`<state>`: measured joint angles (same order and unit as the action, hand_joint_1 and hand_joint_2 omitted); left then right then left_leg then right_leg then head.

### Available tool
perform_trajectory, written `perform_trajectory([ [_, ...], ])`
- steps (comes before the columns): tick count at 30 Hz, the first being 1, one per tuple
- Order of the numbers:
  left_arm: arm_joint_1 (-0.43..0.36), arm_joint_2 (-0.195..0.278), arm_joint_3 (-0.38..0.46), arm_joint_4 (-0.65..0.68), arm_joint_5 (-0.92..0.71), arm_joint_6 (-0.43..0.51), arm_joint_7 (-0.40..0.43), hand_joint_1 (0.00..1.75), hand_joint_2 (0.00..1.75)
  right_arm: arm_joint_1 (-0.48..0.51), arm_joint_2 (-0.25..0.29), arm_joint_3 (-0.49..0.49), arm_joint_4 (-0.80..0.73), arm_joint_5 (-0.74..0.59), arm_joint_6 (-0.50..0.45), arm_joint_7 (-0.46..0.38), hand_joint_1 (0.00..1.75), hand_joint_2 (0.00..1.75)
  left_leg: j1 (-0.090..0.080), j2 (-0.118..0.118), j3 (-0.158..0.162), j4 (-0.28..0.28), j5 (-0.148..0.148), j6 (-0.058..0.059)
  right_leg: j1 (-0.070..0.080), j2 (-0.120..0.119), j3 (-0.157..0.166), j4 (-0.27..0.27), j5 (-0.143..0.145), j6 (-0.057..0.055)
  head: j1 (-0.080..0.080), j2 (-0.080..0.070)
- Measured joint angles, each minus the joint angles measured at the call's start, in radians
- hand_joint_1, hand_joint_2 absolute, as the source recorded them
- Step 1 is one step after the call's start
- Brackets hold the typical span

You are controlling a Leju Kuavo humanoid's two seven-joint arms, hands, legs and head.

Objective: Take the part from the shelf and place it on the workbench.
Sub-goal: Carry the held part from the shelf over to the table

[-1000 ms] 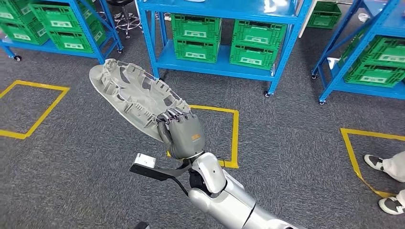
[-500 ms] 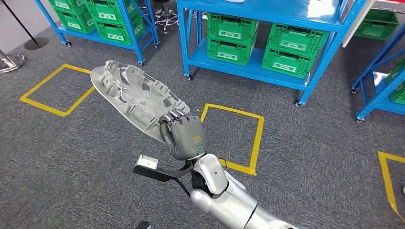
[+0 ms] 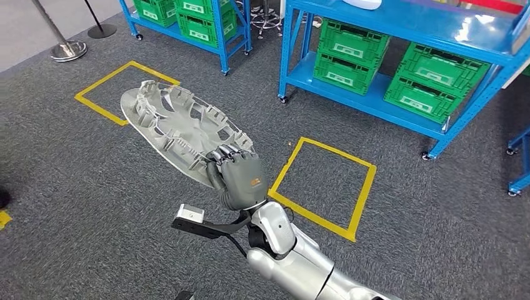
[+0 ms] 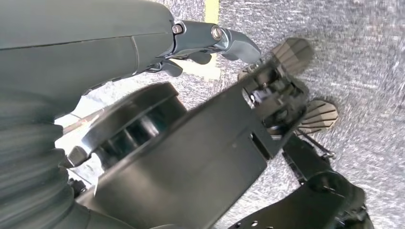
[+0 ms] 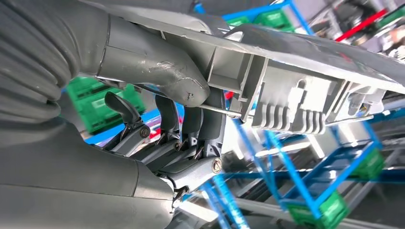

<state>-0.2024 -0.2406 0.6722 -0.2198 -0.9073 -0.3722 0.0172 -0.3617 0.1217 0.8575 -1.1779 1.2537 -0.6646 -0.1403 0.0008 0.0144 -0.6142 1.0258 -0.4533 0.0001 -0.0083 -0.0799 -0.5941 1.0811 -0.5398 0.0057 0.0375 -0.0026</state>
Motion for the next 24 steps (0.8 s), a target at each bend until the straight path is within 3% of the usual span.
perform_trajectory([
  [2, -0.003, -0.001, 0.0, 0.0, 0.0, 0.0, 0.0, 0.0, 1.75, 0.0, -0.002, 0.0, 0.001, 0.0, -0.002, -0.001, 1.75, 1.75, 0.003, -0.024, -0.002, -0.001, 0.003, 0.009, -0.003, 0.057, -0.054, 0.116, -0.06, 0.005, 0.002, 0.0],
  [3, -0.004, -0.002, 0.0, 0.0, 0.0, 0.0, 0.0, 0.0, 1.75, 0.001, -0.004, 0.0, 0.002, 0.0, -0.003, -0.001, 1.75, 1.75, 0.002, -0.037, -0.003, -0.001, 0.004, 0.011, -0.002, 0.069, -0.087, 0.181, -0.084, 0.005, 0.003, 0.0],
  [4, -0.003, -0.002, 0.0, 0.0, 0.0, 0.0, 0.0, 0.0, 1.75, 0.002, -0.005, -0.001, 0.003, 0.0, -0.003, -0.001, 1.75, 1.75, 0.002, -0.052, -0.004, 0.0, 0.005, 0.012, -0.002, 0.074, -0.109, 0.225, -0.094, 0.005, 0.003, 0.0],
  [5, -0.002, -0.002, 0.0, 0.0, 0.0, 0.0, 0.0, 0.0, 1.75, 0.003, -0.006, 0.0, 0.004, 0.0, -0.003, -0.001, 1.75, 1.75, 0.002, -0.067, -0.005, 0.002, 0.005, 0.011, -0.002, 0.076, -0.116, 0.234, -0.085, 0.004, 0.003, 0.0],
  [7, -0.001, -0.002, 0.0, 0.0, 0.0, 0.0, 0.0, 0.0, 1.75, 0.003, -0.006, -0.001, 0.005, 0.0, -0.003, -0.001, 1.75, 1.75, 0.003, -0.097, -0.006, 0.006, 0.006, 0.009, -0.005, 0.088, -0.073, 0.143, -0.023, 0.001, 0.004, 0.0],
  [9, -0.002, -0.003, 0.0, 0.0, 0.0, 0.0, 0.001, 0.0, 1.75, 0.003, -0.006, -0.001, 0.006, 0.001, -0.003, 0.0, 1.75, 1.75, 0.004, -0.124, -0.01, 0.01, 0.008, 0.0, -0.009, 0.131, -0.014, 0.019, 0.023, -0.002, 0.003, 0.0],
  [11, -0.002, -0.004, 0.0, 0.0, 0.0, 0.0, 0.002, 0.0, 1.75, 0.003, -0.006, -0.001, 0.006, 0.003, -0.004, 0.001, 1.75, 1.75, 0.006, -0.144, -0.017, 0.008, 0.014, -0.014, -0.008, 0.153, 0.006, -0.029, 0.032, -0.007, 0.003, 0.0],
  [13, 0.0, -0.003, 0.0, 0.001, 0.0, 0.0, 0.002, 0.0, 1.75, 0.003, -0.005, -0.001, 0.006, 0.005, -0.005, 0.003, 1.75, 1.75, 0.01, -0.157, -0.023, 0.003, 0.02, -0.029, -0.005, 0.13, 0.006, -0.036, 0.04, -0.019, 0.003, 0.0],
  [15, 0.002, -0.002, 0.0, 0.001, 0.0, 0.0, 0.001, 0.0, 1.75, 0.003, -0.003, -0.002, 0.006, 0.008, -0.007, 0.004, 1.75, 1.75, 0.007, -0.118, -0.04, 0.029, 0.003, -0.039, -0.006, 0.106, 0.011, -0.046, 0.047, -0.033, 0.0, 0.0],
  [17, 0.001, -0.002, 0.0, 0.001, 0.0, 0.0, 0.0, 0.0, 1.75, 0.003, -0.001, -0.004, 0.006, 0.011, -0.01, 0.005, 1.75, 1.75, 0.004, -0.054, -0.087, 0.133, -0.054, -0.045, -0.003, 0.079, 0.012, -0.05, 0.049, -0.043, -0.004, 0.0],
  [19, 0.001, -0.002, 0.0, 0.001, -0.001, 0.0, -0.001, 0.0, 1.75, 0.005, -0.002, -0.007, 0.007, 0.013, -0.012, 0.007, 1.75, 1.75, 0.006, -0.029, -0.139, 0.254, -0.104, -0.049, 0.001, 0.05, 0.011, -0.05, 0.047, -0.047, -0.005, 0.0],
  [20, 0.002, -0.002, 0.0, 0.001, -0.002, 0.0, -0.002, 0.0, 1.75, 0.006, -0.002, -0.007, 0.008, 0.013, -0.012, 0.008, 1.75, 1.75, 0.007, -0.025, -0.147, 0.277, -0.107, -0.05, 0.002, 0.036, 0.011, -0.049, 0.046, -0.048, -0.005, 0.0],
  [21, 0.003, -0.002, 0.0, 0.001, -0.002, 0.0, -0.002, 0.0, 1.75, 0.008, -0.002, -0.008, 0.009, 0.014, -0.012, 0.008, 1.75, 1.75, 0.007, -0.021, -0.133, 0.258, -0.091, -0.05, 0.002, 0.023, 0.011, -0.048, 0.045, -0.048, -0.005, 0.0],
  [22, 0.003, -0.001, 0.0, 0.001, -0.002, 0.0, -0.002, 0.0, 1.75, 0.009, -0.002, -0.008, 0.01, 0.014, -0.012, 0.009, 1.75, 1.75, 0.007, -0.012, -0.1, 0.203, -0.062, -0.048, 0.002, 0.011, 0.011, -0.048, 0.044, -0.047, -0.005, 0.0],
  [24, 0.001, -0.001, 0.0, 0.0, -0.004, 0.0, -0.002, 0.0, 1.75, 0.009, -0.002, -0.009, 0.01, 0.014, -0.012, 0.008, 1.75, 1.75, 0.0, 0.038, -0.026, 0.067, -0.017, -0.038, 0.006, -0.01, 0.013, -0.045, 0.039, -0.042, -0.005, 0.0],
])
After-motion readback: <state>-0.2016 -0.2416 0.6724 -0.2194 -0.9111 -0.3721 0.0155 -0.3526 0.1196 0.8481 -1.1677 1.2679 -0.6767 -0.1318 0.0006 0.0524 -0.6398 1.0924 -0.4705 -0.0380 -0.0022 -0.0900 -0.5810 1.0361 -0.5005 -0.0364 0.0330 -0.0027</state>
